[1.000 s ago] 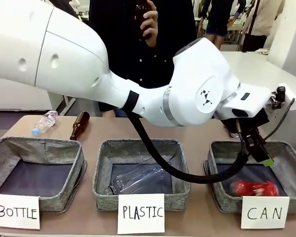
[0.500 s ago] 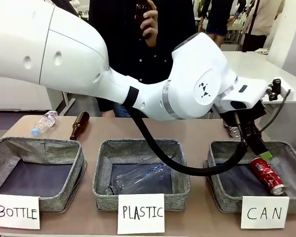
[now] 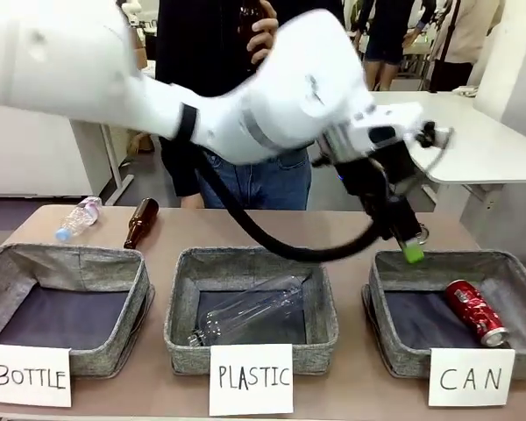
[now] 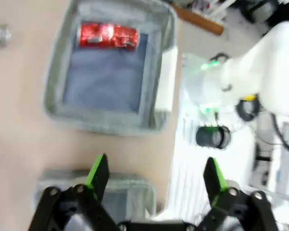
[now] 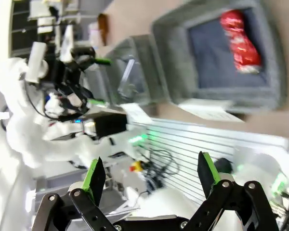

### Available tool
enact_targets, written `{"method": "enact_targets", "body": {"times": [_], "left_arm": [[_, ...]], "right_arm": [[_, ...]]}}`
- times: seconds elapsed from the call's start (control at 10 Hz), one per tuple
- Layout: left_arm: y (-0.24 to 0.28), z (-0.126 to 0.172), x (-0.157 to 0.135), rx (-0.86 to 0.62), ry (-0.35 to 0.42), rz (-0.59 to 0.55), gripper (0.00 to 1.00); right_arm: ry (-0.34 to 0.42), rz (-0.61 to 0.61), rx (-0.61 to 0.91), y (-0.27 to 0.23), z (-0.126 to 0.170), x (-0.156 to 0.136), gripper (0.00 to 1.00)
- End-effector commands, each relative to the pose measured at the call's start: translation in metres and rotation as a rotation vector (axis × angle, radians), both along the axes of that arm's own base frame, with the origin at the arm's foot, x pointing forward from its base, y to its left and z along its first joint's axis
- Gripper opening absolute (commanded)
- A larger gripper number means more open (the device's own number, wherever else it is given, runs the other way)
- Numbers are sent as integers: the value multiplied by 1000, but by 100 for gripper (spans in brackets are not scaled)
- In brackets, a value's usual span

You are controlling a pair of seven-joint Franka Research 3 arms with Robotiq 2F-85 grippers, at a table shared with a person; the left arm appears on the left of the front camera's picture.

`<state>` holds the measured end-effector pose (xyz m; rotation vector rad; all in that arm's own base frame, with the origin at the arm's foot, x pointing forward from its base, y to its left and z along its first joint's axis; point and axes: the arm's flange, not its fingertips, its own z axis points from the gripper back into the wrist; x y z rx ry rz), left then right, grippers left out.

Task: Sort the can waste into the basket.
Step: Pick up the can waste from the table and place it in the right Fabric basket.

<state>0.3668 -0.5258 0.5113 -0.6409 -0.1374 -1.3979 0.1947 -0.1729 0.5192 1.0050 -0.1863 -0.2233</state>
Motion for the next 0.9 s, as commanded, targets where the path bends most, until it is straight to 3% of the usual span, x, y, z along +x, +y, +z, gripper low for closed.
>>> {"method": "enact_targets", "body": {"times": [0.0,0.1,0.2,0.3,0.4,0.5,0.8], "left_arm": [[120,20,-8,-54,51,132,100],[173,22,-12,-113,81,199,100],[221,27,-16,-181,59,300,100],[268,32,-21,-253,81,363,100],[323,35,-24,-317,86,503,100],[372,32,-20,-376,124,621,100],[485,11,-19,-622,353,804,100]], "right_arm": [[31,46,37,61,12,79,100],[21,143,80,95,15,102,100],[-7,165,97,123,19,116,100],[-8,224,157,146,23,125,100],[-19,279,215,171,25,130,100],[-23,298,256,188,24,137,100],[54,386,340,220,17,155,100]]}}
